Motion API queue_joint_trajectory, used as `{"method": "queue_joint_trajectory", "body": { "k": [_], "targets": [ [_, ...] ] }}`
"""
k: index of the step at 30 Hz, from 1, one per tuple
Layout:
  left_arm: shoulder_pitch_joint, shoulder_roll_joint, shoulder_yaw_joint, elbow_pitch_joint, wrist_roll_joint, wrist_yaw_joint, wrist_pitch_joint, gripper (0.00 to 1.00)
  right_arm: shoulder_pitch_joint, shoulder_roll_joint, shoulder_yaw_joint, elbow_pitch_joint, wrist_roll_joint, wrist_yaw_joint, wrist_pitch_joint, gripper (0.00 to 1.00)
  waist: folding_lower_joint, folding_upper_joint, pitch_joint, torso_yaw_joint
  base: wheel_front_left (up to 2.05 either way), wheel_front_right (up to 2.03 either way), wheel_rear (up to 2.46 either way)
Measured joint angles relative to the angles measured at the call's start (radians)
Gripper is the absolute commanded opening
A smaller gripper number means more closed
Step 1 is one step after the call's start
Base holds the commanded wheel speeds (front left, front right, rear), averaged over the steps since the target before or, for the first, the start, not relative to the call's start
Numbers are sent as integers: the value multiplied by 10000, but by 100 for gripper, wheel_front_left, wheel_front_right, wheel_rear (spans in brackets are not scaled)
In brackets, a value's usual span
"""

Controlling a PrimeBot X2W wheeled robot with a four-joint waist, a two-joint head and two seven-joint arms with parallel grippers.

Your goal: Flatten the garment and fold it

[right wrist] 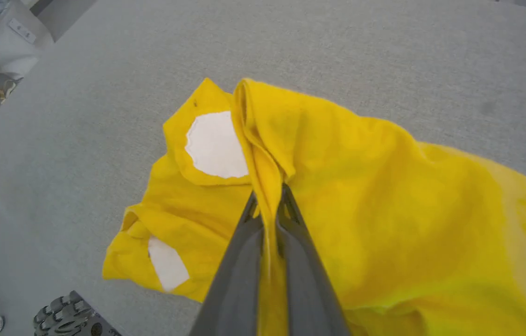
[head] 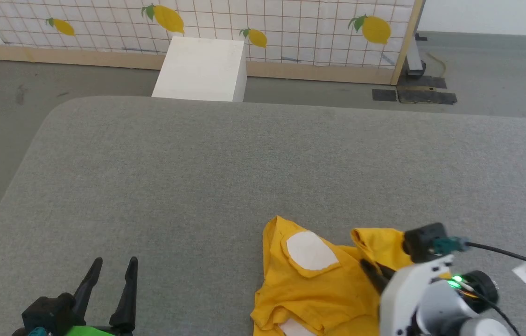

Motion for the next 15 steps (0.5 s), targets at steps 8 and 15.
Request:
{"method": "queue_joint_trajectory", "body": {
  "k": [8, 15],
  "targets": [
    [-67, -31, -219, 144, 2, -84, 12, 100, -1422, 71, 1647, 1877, 142, -2, -94, 0, 0, 0, 7, 413, 0, 0, 0],
    [-274, -134, -326, 328, 0, -146, 12, 100, -2423, 113, 2080, 3799, 125, -2, -784, 0, 0, 0, 110, 834, 0, 0, 0]
  ]
}}
